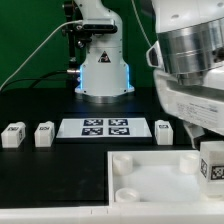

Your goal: Assemble one leg

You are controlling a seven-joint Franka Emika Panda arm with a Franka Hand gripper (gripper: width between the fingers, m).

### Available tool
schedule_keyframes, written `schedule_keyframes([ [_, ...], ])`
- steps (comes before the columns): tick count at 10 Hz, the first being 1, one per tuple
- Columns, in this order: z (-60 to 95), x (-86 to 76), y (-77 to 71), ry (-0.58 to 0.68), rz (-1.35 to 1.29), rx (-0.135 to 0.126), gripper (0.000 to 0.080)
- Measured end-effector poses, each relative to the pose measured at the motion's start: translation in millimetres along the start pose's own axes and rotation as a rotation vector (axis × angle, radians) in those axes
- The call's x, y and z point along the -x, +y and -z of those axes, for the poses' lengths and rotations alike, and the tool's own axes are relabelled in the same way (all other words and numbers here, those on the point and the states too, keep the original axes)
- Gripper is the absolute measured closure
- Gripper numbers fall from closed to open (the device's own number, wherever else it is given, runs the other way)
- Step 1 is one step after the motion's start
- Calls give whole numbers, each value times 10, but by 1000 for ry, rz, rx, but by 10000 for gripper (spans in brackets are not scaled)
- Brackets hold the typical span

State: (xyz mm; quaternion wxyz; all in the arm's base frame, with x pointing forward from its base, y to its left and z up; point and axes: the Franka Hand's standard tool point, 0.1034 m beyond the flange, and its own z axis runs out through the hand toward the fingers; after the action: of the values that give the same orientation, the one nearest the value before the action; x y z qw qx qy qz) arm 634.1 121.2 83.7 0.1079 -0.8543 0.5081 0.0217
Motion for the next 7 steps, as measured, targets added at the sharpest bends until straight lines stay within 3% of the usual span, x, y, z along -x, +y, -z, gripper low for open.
schedule_keyframes([
  [1, -19, 76, -16, 26, 141, 23, 155],
  [2, -34, 116, -33, 33, 254, 19, 151],
  [4, -28, 85, -24, 32, 435, 22, 151],
  [6, 17, 8, -49, 37, 723, 49, 150],
  [7, 34, -25, -68, 42, 828, 50, 150],
])
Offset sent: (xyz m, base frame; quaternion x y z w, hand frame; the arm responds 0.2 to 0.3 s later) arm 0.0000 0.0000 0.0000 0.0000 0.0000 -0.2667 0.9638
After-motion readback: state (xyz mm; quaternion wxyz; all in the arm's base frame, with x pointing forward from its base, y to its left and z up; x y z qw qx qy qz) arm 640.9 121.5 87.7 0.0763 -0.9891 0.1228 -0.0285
